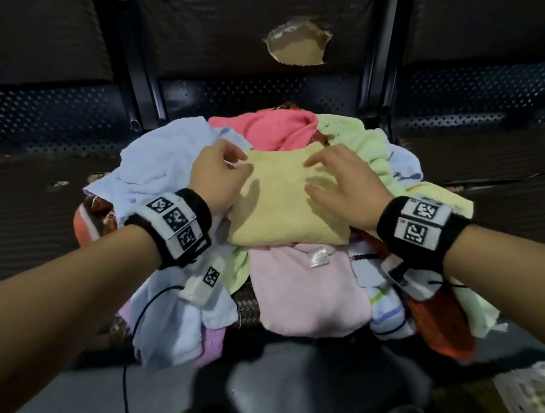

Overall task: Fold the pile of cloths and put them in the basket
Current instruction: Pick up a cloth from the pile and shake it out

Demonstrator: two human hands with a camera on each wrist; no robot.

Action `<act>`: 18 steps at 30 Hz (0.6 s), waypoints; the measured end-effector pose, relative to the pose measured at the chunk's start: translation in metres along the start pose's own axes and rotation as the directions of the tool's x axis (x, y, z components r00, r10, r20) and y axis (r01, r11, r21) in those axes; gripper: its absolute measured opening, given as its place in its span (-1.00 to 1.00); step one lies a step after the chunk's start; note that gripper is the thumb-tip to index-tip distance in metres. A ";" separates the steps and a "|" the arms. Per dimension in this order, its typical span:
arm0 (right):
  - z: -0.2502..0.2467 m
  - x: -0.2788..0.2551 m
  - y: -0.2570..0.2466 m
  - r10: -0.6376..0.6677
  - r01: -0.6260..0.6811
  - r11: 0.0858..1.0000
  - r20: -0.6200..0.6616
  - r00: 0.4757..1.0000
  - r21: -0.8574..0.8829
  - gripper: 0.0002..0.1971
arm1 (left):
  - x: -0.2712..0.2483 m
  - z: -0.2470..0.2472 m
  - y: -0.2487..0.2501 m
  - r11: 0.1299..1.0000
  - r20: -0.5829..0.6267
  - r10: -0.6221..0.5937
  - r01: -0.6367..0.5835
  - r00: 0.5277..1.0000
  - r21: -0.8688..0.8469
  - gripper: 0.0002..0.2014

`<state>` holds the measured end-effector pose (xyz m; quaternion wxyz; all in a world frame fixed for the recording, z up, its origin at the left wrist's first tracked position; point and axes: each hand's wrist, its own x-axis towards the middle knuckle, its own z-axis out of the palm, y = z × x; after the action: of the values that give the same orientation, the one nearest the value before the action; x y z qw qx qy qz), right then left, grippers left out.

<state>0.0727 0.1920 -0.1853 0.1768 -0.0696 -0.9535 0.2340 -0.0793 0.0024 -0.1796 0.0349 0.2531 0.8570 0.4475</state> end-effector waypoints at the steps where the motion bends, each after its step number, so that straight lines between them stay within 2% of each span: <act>1: -0.001 -0.011 -0.002 -0.067 0.070 0.997 0.068 0.995 -0.038 -0.52 | -0.009 -0.003 0.000 0.998 0.088 0.058 -0.058 0.994 -0.005 -0.84; 2: -0.001 -0.021 -0.002 -0.104 0.117 0.990 0.154 0.983 -0.080 -0.46 | -0.020 -0.006 -0.002 0.997 0.212 0.082 -0.079 0.974 -0.023 -0.81; 4: 0.003 -0.036 0.002 -0.099 0.159 0.972 0.313 0.945 -0.172 -0.31 | -0.039 -0.011 -0.007 0.992 0.442 0.089 -0.119 0.892 0.040 -0.57; 6: 0.007 -0.045 0.009 -0.040 0.133 0.964 0.371 0.928 -0.230 -0.24 | -0.052 -0.012 -0.013 0.947 0.529 0.121 -0.257 0.840 0.193 -0.31; 7: 0.007 -0.046 0.010 -0.013 0.103 0.968 0.362 0.932 -0.228 -0.26 | -0.055 -0.011 -0.015 0.919 0.535 0.140 -0.310 0.833 0.243 -0.25; 9: 0.005 -0.043 0.009 0.031 0.033 0.980 0.314 0.949 -0.195 -0.33 | -0.057 -0.011 -0.014 0.902 0.488 0.143 -0.316 0.861 0.293 -0.32; 11: 0.001 -0.040 0.004 0.070 -0.020 0.982 0.267 0.961 -0.188 -0.43 | -0.056 -0.014 -0.011 0.909 0.412 0.145 -0.285 0.900 0.303 -0.53; 14: -0.010 -0.040 -0.005 0.056 -0.020 0.987 0.225 0.973 -0.159 -0.47 | -0.056 -0.022 -0.009 0.939 0.342 0.168 -0.255 0.925 0.231 -0.79; 16: -0.015 -0.043 -0.010 0.015 0.020 0.989 0.242 0.970 -0.143 -0.39 | -0.058 -0.028 -0.007 0.965 0.308 0.179 -0.228 0.935 0.133 -0.75; 18: -0.015 -0.046 -0.013 0.005 0.042 0.984 0.262 0.965 -0.174 -0.44 | -0.059 -0.033 -0.009 0.977 0.253 0.171 -0.197 0.952 0.084 -0.62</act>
<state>0.1201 0.1773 -0.1804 0.0447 -0.0446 -0.9861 0.1534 -0.0408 -0.0537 -0.1766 0.0844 0.3866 0.8418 0.3672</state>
